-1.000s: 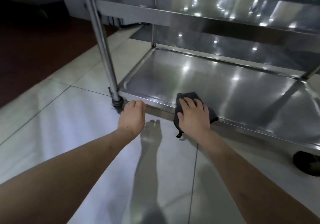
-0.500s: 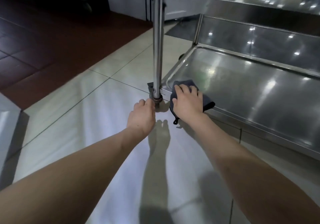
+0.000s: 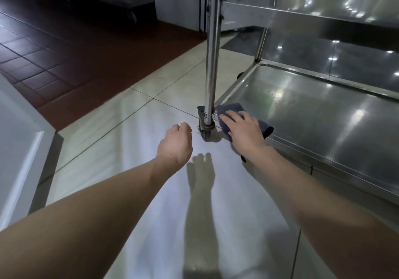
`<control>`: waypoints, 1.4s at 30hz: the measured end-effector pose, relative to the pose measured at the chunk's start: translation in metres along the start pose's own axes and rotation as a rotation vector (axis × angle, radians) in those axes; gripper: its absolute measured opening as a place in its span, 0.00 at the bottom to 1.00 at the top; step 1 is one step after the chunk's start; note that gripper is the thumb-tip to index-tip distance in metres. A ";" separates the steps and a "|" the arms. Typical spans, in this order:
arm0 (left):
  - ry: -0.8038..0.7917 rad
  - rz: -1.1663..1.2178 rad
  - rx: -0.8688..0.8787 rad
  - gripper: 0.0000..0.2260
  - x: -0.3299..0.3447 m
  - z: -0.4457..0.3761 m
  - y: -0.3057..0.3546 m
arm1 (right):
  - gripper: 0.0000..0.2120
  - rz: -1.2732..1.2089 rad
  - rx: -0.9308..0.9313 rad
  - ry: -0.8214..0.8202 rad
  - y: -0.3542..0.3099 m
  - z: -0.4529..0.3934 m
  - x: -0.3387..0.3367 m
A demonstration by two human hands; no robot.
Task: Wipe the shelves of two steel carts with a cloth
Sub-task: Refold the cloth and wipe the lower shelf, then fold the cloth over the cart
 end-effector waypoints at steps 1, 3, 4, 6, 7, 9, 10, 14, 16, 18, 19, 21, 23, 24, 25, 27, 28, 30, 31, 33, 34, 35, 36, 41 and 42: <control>-0.007 -0.006 0.000 0.13 0.000 0.002 0.003 | 0.32 -0.002 -0.007 0.011 0.006 0.006 -0.001; -0.030 -0.007 0.000 0.13 0.002 0.006 0.011 | 0.30 -0.042 -0.002 0.039 0.018 0.020 -0.006; -0.043 0.013 -0.006 0.13 0.003 0.009 0.015 | 0.29 -0.077 0.005 0.050 0.024 0.029 -0.012; -0.057 0.101 -0.023 0.13 0.004 0.021 0.027 | 0.27 -0.171 0.033 0.079 0.029 0.050 -0.028; -0.058 0.159 -0.040 0.13 0.003 0.028 0.032 | 0.26 -0.245 0.057 0.088 0.030 0.062 -0.038; -0.061 0.266 -0.084 0.12 -0.002 0.048 0.044 | 0.27 -0.451 0.131 0.078 0.025 0.088 -0.059; -0.069 0.308 -0.108 0.12 -0.008 0.061 0.052 | 0.27 -0.559 0.183 0.066 0.020 0.102 -0.071; -0.119 0.430 -0.218 0.10 -0.059 0.105 0.096 | 0.25 -0.853 0.347 -0.027 -0.006 0.157 -0.135; -0.135 0.474 -0.250 0.10 -0.099 0.120 0.125 | 0.24 -0.937 0.337 -0.065 -0.023 0.177 -0.179; -0.128 0.536 -0.296 0.11 -0.146 0.135 0.153 | 0.23 -0.943 0.308 -0.084 -0.037 0.191 -0.233; -0.125 0.572 -0.316 0.10 -0.171 0.143 0.166 | 0.21 -0.937 0.288 -0.077 -0.043 0.196 -0.265; -0.144 0.631 -0.357 0.09 -0.223 0.160 0.196 | 0.21 -0.952 0.295 -0.077 -0.052 0.206 -0.334; -0.177 0.682 -0.388 0.10 -0.276 0.179 0.231 | 0.22 -0.989 0.322 -0.070 -0.057 0.213 -0.408; -0.188 0.704 -0.395 0.11 -0.304 0.189 0.252 | 0.23 -1.007 0.326 -0.058 -0.058 0.218 -0.446; -0.197 0.720 -0.397 0.13 -0.335 0.198 0.276 | 0.23 -1.014 0.325 -0.044 -0.058 0.222 -0.484; -0.227 0.749 -0.391 0.20 -0.395 0.211 0.326 | 0.25 -1.014 0.338 -0.027 -0.054 0.229 -0.557; -0.236 0.759 -0.384 0.23 -0.423 0.218 0.350 | 0.26 -1.016 0.352 -0.024 -0.050 0.233 -0.593; -0.233 0.810 -0.374 0.23 -0.474 0.228 0.397 | 0.27 -1.005 0.344 0.004 -0.041 0.241 -0.662; -0.226 0.841 -0.365 0.20 -0.497 0.231 0.423 | 0.27 -0.992 0.325 0.030 -0.035 0.244 -0.695; -0.195 0.870 -0.337 0.11 -0.537 0.239 0.469 | 0.27 -0.974 0.307 0.065 -0.021 0.250 -0.754; -0.181 0.870 -0.304 0.07 -0.557 0.241 0.494 | 0.27 -0.961 0.305 0.087 -0.012 0.253 -0.782; -0.178 0.874 -0.276 0.05 -0.574 0.244 0.518 | 0.27 -0.952 0.314 0.100 -0.003 0.259 -0.808; -0.174 0.884 -0.248 0.04 -0.590 0.246 0.541 | 0.27 -0.939 0.325 0.111 0.007 0.263 -0.830; -0.218 0.907 -0.072 0.07 -0.646 0.253 0.649 | 0.25 -0.940 0.387 0.227 0.066 0.290 -0.932; -0.227 0.879 -0.020 0.06 -0.654 0.255 0.671 | 0.24 -0.955 0.424 0.264 0.081 0.299 -0.947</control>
Point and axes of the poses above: each hand's wrist, its own z-axis away from the middle knuckle, its own x-axis out of the palm, y = z × x, the point moved 8 cm from there along -z, towards the middle knuckle, and after that the axes turned 2 degrees about y, right-handed, at the moved point
